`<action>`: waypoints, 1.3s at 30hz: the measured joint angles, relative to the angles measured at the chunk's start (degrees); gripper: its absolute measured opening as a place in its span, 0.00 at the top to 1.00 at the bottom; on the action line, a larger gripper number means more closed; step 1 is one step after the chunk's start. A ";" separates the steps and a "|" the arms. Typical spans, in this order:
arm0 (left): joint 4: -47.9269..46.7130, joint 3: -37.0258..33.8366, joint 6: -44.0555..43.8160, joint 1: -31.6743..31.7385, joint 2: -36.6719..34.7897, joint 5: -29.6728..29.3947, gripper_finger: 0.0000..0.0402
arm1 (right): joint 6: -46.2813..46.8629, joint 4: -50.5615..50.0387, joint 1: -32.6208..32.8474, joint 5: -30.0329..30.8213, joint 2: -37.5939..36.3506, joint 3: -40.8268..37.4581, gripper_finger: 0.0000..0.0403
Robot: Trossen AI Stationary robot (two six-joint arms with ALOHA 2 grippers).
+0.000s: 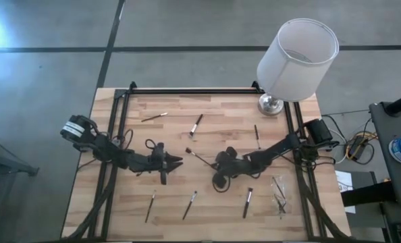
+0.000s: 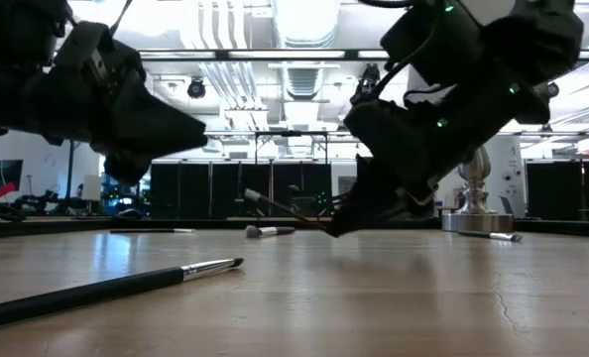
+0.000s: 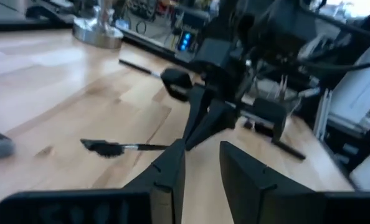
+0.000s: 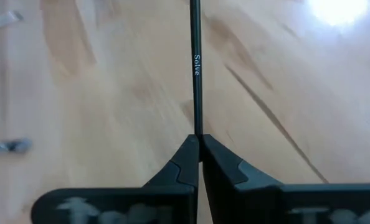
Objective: Put items in baskets/containers
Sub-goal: Put the eye groomer brush into the transparent organizer
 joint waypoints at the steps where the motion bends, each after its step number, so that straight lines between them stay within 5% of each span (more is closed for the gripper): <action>1: 1.18 -0.08 -0.02 0.00 -0.01 -0.35 0.77 | -0.18 2.26 0.00 0.34 0.00 -0.72 0.98; 19: 11.13 -0.04 2.29 -0.75 -5.82 -0.06 0.77 | -15.34 34.29 0.81 3.23 -0.88 0.85 0.98; 27: 11.61 1.82 6.72 -2.25 -8.37 4.87 0.77 | -19.52 32.09 1.68 3.06 -0.65 6.35 0.98; 39: 11.68 4.49 11.54 -2.71 -8.57 4.06 0.77 | -23.79 28.73 3.81 2.52 -0.35 11.02 0.98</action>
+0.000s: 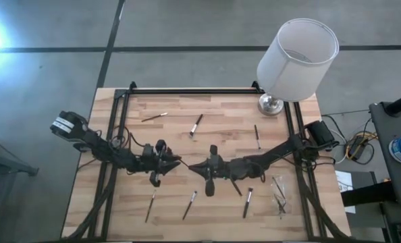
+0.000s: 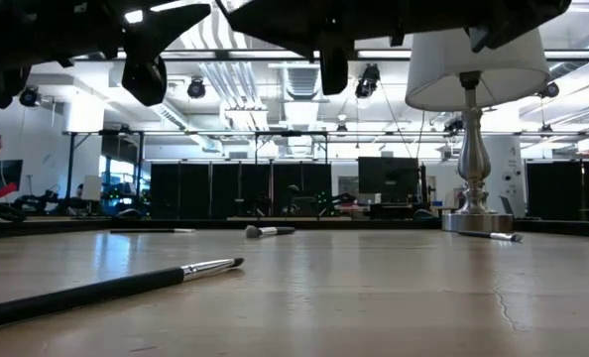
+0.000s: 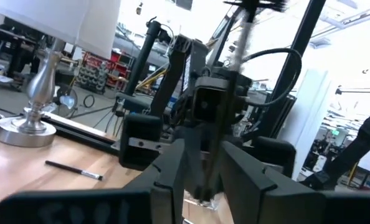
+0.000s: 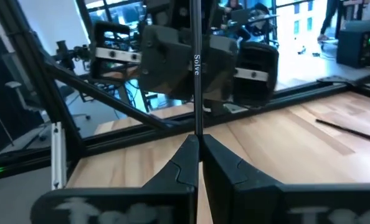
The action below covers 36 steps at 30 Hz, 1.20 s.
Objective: Put items in baskets/containers
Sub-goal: Put the eye groomer brush into the transparent organizer
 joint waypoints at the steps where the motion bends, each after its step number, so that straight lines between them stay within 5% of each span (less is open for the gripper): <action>1: -0.04 0.11 0.00 0.00 0.00 -0.06 0.77 | -0.18 -0.02 0.26 0.00 0.00 0.16 0.98; 11: -0.20 2.40 2.71 -0.02 0.00 5.86 0.77 | -0.57 -0.74 0.35 0.13 0.00 0.65 0.98; 36: -8.74 7.15 5.77 0.26 0.00 4.94 0.77 | -0.51 -0.87 0.52 -0.89 0.07 0.70 0.98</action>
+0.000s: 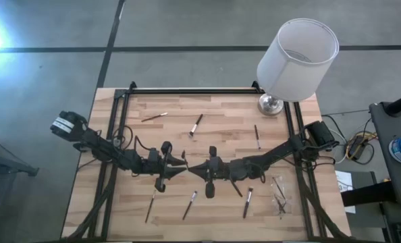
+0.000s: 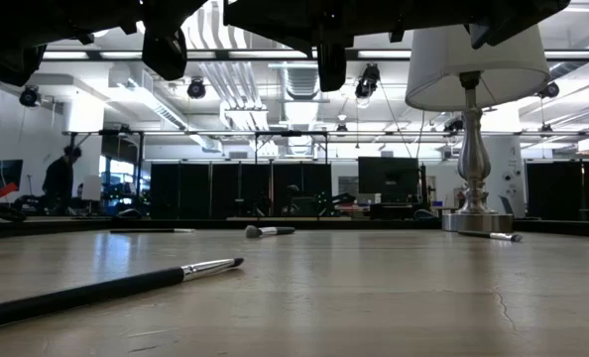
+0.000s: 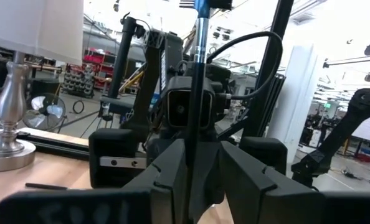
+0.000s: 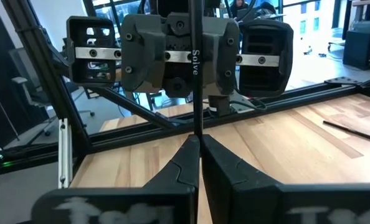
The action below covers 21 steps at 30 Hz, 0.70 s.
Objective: Put items in baskets/containers
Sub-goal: Put the eye groomer brush into the transparent organizer
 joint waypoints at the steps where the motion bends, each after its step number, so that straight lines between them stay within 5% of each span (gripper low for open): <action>1: 0.00 0.00 -0.02 0.00 0.00 -0.30 0.77 | 0.00 -0.03 0.09 0.00 0.00 0.00 0.98; 21: -0.49 0.02 -0.06 0.04 0.00 -0.34 0.77 | 0.81 -6.57 0.43 -1.68 0.00 2.81 0.98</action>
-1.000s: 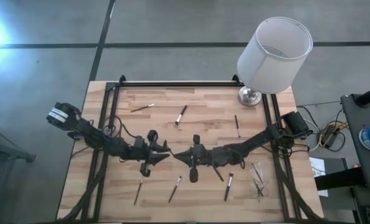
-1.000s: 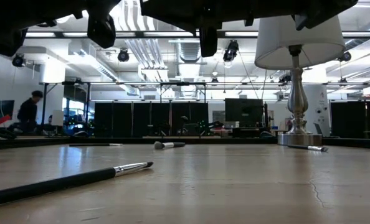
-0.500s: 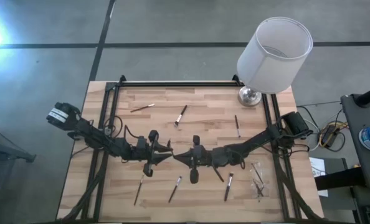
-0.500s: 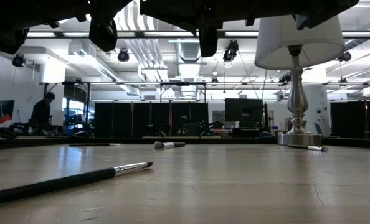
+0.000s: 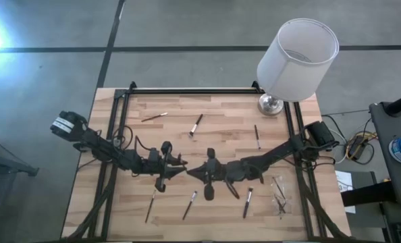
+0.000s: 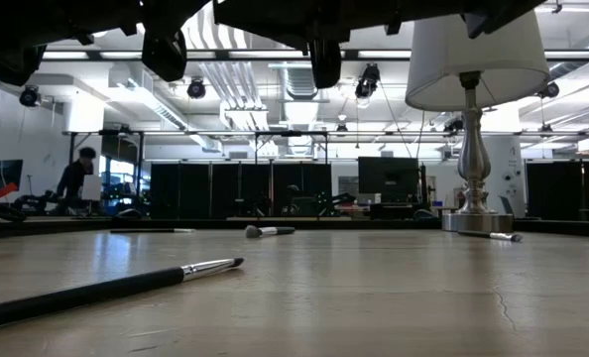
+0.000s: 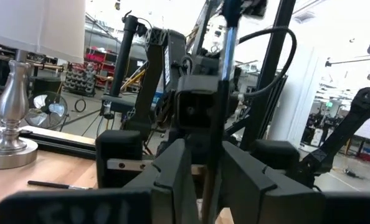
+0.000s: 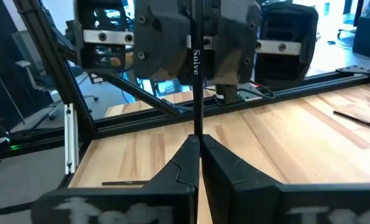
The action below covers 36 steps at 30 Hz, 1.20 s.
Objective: Put items in baskets/containers
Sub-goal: Put the eye groomer brush into the transparent organizer
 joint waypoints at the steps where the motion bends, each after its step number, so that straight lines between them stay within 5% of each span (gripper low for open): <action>1: -0.21 0.00 0.08 0.00 0.00 0.03 0.78 | -0.29 -0.10 0.12 0.01 0.00 0.35 0.98; 7: -0.92 0.00 0.76 0.00 0.00 0.01 0.96 | -1.22 -1.26 0.36 0.12 0.00 1.06 0.98; 16: -7.56 -0.02 1.78 0.02 -0.28 -3.42 0.98 | -3.06 -4.02 1.31 4.68 -0.62 -0.17 0.95; 24: -15.29 -0.28 1.50 -0.97 -0.11 -7.01 0.98 | -3.42 -12.00 2.76 12.31 -5.05 -0.60 0.78; 36: -16.48 -0.39 3.33 -1.29 -0.04 -5.98 0.98 | -7.82 -5.40 2.99 9.93 -5.22 -1.50 0.56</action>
